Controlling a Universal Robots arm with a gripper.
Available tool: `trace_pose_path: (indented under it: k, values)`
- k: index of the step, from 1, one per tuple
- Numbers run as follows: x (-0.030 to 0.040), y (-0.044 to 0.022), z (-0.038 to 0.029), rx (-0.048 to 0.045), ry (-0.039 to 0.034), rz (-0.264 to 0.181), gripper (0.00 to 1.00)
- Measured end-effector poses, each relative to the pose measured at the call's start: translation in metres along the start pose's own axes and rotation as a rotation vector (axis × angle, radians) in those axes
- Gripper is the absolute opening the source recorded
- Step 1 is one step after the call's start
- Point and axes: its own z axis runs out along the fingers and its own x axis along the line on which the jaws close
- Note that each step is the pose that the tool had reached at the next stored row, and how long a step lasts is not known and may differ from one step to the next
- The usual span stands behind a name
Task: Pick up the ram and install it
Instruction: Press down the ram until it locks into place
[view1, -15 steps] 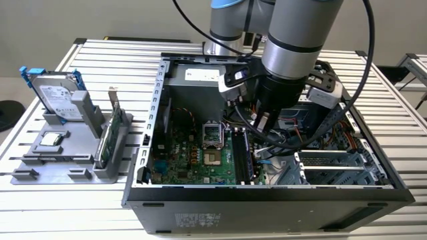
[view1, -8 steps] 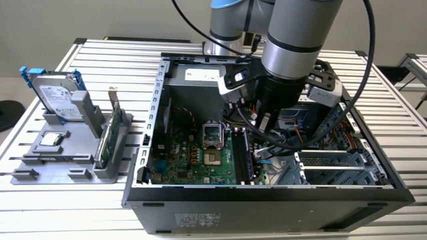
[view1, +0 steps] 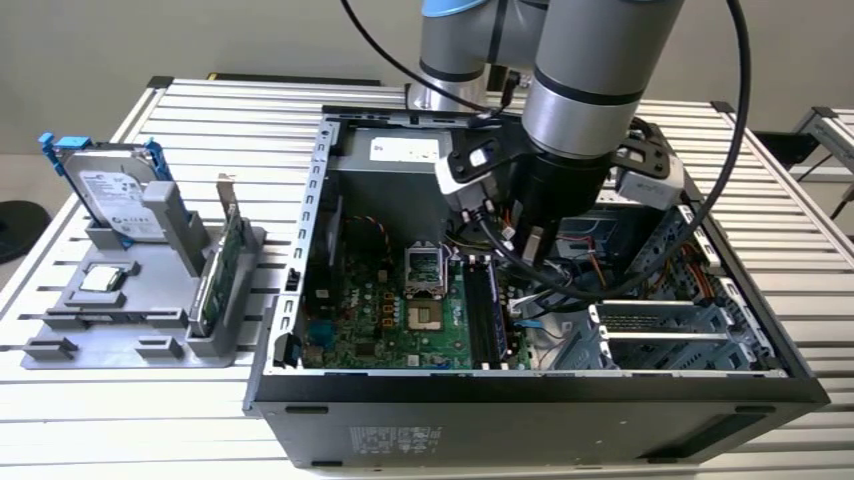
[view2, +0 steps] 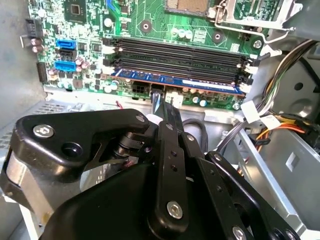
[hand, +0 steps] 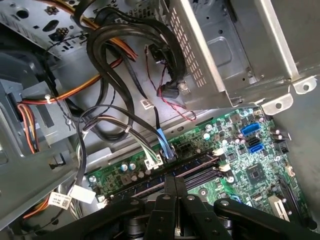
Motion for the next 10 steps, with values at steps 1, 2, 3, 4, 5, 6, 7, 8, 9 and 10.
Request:
trace_pose_path:
  k: [1,2,3,4,5,6,7,8,9,10]
  values:
    - [0.0,0.0,0.0,-0.0005,0.0003,-0.007,0.0]
    - [0.0,-0.0001,0.0,-0.0009,0.0006,-0.015,0.0]
    - [0.0,-0.0001,0.0,-0.0014,0.0009,-0.022,0.0]
    - [0.0,-0.0001,0.0,-0.0018,0.0011,-0.029,0.0]
    - [-0.0001,-0.0001,0.0,-0.0023,0.0013,-0.036,0.0]
    - [-0.0001,-0.0001,0.0,-0.0027,0.0016,-0.043,0.0]
    - [-0.0001,-0.0001,0.0,-0.003,0.0018,-0.049,0.0]
    - [-0.0001,-0.0001,0.0,-0.0034,0.0021,-0.055,0.0]
    - [-0.0001,-0.0001,0.0,-0.0038,0.0023,-0.061,0.0]
    - [-0.0001,-0.0002,0.0,-0.0041,0.0026,-0.067,0.0]
